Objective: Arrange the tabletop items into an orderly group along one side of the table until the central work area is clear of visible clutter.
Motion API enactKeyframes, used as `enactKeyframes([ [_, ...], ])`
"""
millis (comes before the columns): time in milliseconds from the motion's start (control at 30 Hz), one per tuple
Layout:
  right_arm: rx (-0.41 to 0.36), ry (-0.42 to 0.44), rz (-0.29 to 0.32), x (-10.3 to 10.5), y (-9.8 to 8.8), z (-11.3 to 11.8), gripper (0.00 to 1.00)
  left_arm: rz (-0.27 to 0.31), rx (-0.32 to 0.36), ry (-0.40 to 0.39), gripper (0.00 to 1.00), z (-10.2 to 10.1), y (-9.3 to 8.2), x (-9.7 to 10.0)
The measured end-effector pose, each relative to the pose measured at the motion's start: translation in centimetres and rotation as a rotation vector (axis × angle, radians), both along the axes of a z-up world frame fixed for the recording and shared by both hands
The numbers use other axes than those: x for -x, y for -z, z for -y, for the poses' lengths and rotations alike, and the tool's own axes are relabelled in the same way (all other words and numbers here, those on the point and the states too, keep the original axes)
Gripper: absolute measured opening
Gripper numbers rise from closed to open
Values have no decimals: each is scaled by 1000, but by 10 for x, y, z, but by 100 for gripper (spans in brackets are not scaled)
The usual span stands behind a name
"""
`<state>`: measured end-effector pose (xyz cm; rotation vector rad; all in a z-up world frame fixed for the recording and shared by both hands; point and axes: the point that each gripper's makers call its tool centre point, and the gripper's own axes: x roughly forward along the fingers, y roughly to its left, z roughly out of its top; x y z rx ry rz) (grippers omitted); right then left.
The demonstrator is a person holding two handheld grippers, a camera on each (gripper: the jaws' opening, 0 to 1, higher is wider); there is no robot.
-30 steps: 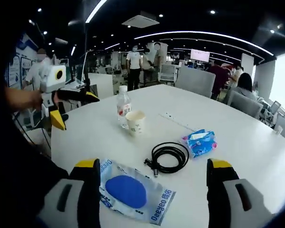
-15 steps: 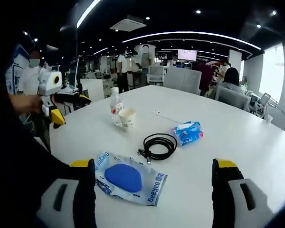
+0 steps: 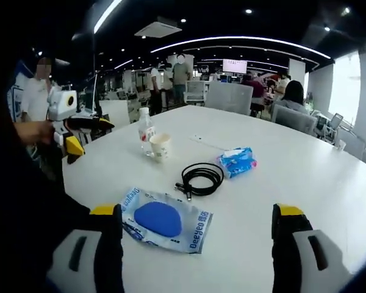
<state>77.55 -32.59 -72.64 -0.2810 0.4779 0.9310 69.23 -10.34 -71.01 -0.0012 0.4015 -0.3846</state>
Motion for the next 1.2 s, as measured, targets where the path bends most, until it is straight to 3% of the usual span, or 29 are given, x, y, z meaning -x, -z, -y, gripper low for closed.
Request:
enactKeyframes([
  [233,-5,18,-11,-3,4,-1,94,-24,-23,38,98,12,7,-10],
  [567,-1,47,-28,-10,16,-2,87,-51,-2,126,94,49,21,-33],
  [933,28,83,-43,-21,35,1,71,-72,10,137,85,65,29,-64],
  [1200,18,98,-61,-34,43,-6,64,-93,26,113,79,71,34,-92],
])
